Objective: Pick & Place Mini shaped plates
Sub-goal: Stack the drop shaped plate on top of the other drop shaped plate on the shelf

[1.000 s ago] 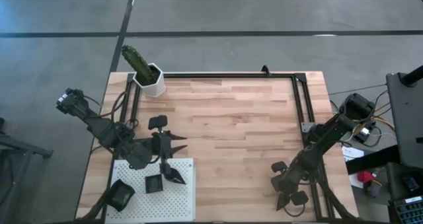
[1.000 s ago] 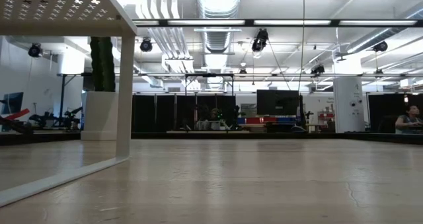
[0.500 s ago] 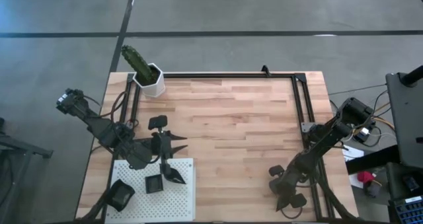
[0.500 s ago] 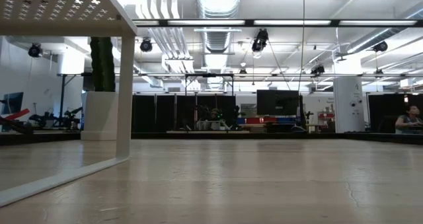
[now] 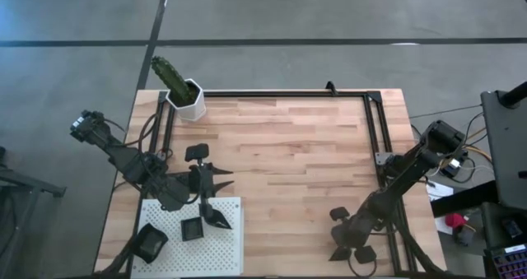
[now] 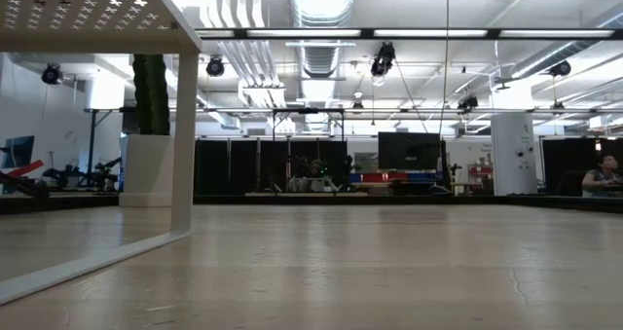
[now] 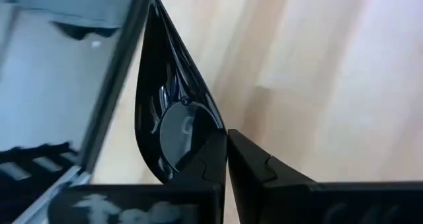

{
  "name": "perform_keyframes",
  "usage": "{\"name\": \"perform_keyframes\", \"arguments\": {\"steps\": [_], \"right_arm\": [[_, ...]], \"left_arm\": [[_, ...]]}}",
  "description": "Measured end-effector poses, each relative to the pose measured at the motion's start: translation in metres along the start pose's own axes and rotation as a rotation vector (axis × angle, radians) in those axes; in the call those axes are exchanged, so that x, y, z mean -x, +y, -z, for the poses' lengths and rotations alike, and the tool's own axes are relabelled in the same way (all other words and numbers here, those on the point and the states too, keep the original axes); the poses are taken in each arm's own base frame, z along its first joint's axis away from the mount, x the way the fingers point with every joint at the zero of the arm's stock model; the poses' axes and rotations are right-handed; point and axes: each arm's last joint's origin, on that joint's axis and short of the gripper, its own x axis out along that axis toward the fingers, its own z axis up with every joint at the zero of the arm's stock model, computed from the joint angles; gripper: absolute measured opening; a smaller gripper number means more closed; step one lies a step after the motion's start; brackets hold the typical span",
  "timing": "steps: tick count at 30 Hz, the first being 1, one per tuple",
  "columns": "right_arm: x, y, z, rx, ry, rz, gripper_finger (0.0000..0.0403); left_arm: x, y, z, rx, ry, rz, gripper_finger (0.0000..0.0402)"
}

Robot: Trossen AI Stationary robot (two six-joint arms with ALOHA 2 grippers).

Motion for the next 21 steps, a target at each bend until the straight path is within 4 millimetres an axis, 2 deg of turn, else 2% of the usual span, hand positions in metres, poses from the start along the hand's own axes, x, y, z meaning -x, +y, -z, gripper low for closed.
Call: {"name": "perform_keyframes", "arguments": {"steps": [5, 10, 15, 21], "right_arm": [[0.024, 0.002, -0.018, -0.022, -0.067, 0.152, 0.0008], [0.051, -0.013, -0.042, -0.094, -0.182, 0.322, 0.0008], [0.073, -0.046, -0.067, -0.175, -0.279, 0.424, 0.0008], [0.095, -0.099, -0.091, -0.09, -0.27, 0.477, 0.0008]], "left_arm": [[0.0, 0.0, 0.0, 0.0, 0.002, 0.007, 0.0099], [0.0, -0.001, 0.0, 0.0, 0.004, 0.018, 0.0099], [0.0, -0.002, 0.0, -0.003, 0.011, 0.057, 0.0099], [0.0, -0.004, 0.001, -0.023, 0.024, 0.125, 0.0099]]}}
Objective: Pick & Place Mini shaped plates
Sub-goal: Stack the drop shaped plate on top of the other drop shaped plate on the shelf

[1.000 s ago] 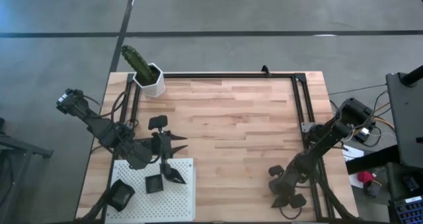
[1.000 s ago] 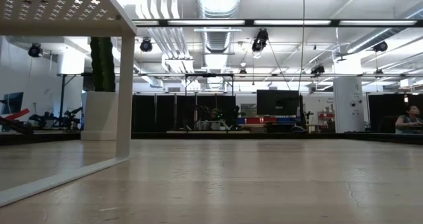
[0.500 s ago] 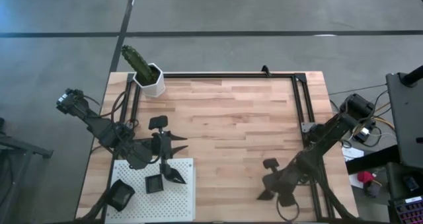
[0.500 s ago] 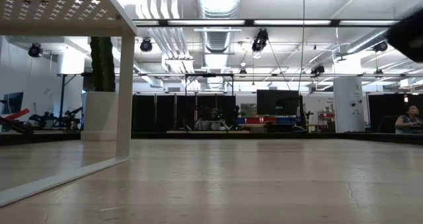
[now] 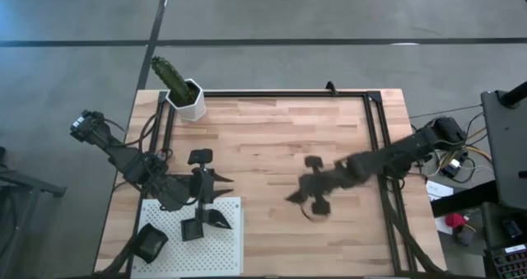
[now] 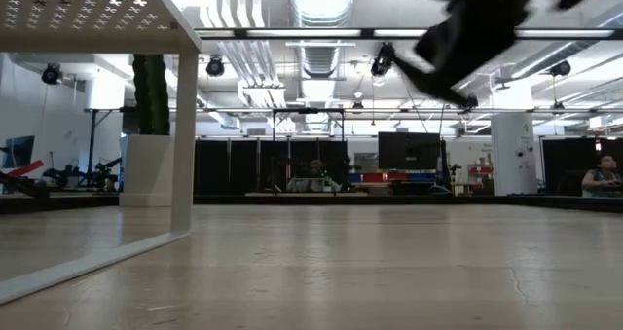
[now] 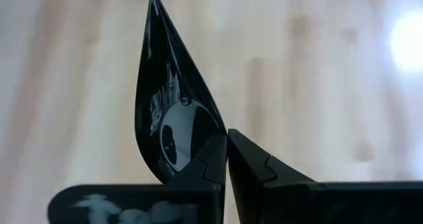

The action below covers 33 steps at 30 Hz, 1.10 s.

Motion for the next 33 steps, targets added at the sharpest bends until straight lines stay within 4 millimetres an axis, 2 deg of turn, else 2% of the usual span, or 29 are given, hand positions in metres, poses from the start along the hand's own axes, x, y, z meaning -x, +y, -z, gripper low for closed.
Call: {"name": "perform_keyframes", "arguments": {"steps": [5, 9, 15, 22, 27, 33], "right_arm": [[-0.01, -0.056, -0.029, 0.004, -0.01, 0.007, 0.0008], [-0.027, -0.095, -0.049, 0.054, -0.003, -0.043, 0.0008], [-0.06, -0.139, -0.075, 0.174, 0.0, -0.164, 0.0008], [-0.104, -0.163, -0.095, 0.339, 0.093, -0.239, 0.0008], [-0.133, -0.169, -0.105, 0.408, 0.148, -0.326, 0.0008], [-0.158, -0.174, -0.113, 0.468, 0.237, -0.385, 0.0008]], "left_arm": [[0.0, -0.001, 0.001, -0.005, 0.011, 0.026, 0.0099], [0.0, -0.001, 0.001, -0.005, 0.012, 0.033, 0.0099], [0.0, -0.001, 0.002, -0.009, 0.018, 0.035, 0.0099], [0.0, 0.0, 0.005, 0.012, 0.05, 0.036, 0.0099], [-0.002, 0.003, 0.006, 0.03, 0.064, 0.021, 0.0099], [-0.005, 0.007, 0.006, 0.04, 0.076, 0.013, 0.0099]]}}
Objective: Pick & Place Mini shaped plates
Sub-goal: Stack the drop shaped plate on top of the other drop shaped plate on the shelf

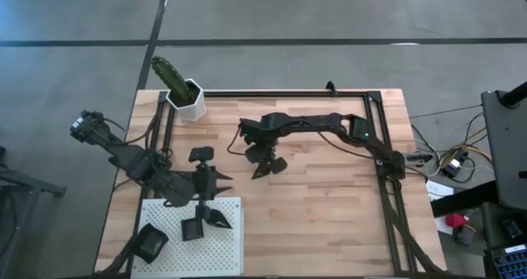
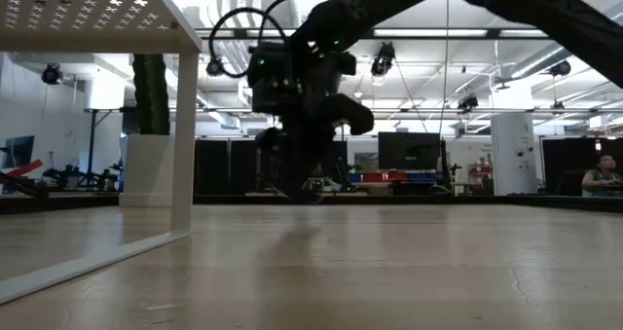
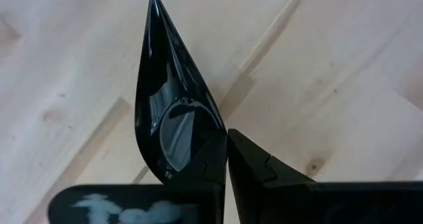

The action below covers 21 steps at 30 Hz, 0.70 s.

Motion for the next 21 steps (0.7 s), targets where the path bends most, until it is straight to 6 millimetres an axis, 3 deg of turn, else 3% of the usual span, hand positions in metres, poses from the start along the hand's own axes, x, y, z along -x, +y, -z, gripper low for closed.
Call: {"name": "perform_keyframes", "arguments": {"steps": [8, 21], "right_arm": [[-0.014, -0.012, -0.005, 0.033, 0.036, -0.035, 0.0008], [-0.018, -0.012, -0.005, 0.035, 0.042, -0.029, 0.0008]], "left_arm": [[-0.003, 0.005, 0.002, -0.004, 0.03, -0.012, 0.0099], [-0.003, 0.006, 0.002, -0.002, 0.034, -0.017, 0.0099]]}}
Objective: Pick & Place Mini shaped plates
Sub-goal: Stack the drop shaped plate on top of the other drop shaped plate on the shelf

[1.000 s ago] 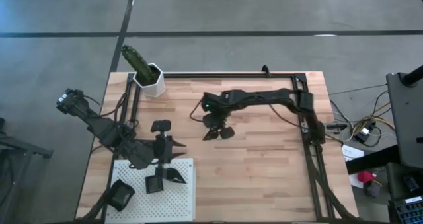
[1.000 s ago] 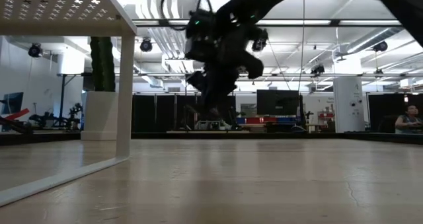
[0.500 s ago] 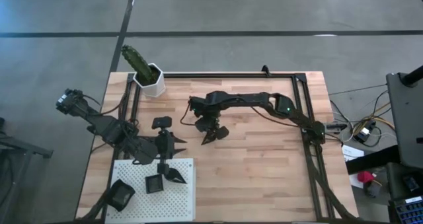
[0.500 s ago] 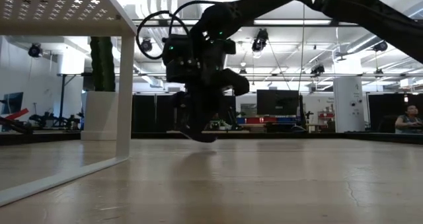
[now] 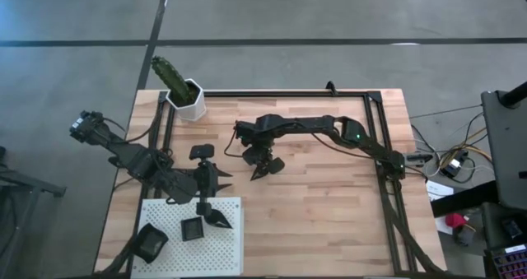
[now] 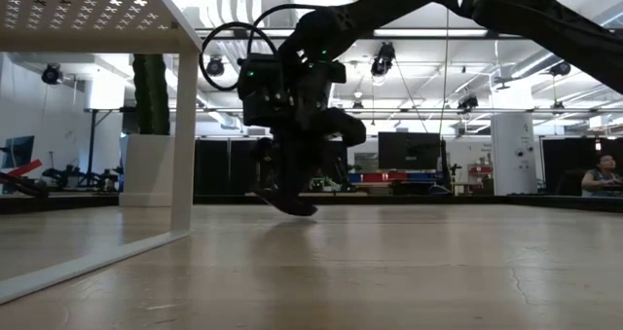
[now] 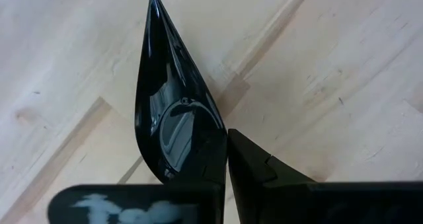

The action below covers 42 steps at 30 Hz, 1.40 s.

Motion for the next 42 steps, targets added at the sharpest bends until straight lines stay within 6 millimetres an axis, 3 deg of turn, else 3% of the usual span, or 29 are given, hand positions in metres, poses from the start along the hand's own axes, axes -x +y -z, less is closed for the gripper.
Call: {"name": "perform_keyframes", "arguments": {"steps": [5, 16, 27, 42], "right_arm": [[0.0, 0.0, 0.0, 0.007, -0.001, 0.004, 0.002], [0.008, 0.002, -0.009, 0.043, -0.012, 0.013, 0.009], [0.076, 0.029, -0.02, -0.035, 0.055, -0.06, 0.0079], [0.18, 0.099, -0.008, -0.144, -0.011, 0.01, 0.0038]], "left_arm": [[0.0, 0.0, 0.0, 0.0, 0.0, 0.0, 0.0099], [0.0, 0.0, 0.0, 0.001, 0.001, -0.001, 0.0099], [-0.002, 0.005, 0.004, -0.012, 0.045, -0.025, 0.0099], [-0.021, 0.044, 0.007, 0.087, 0.156, -0.098, 0.0099]]}}
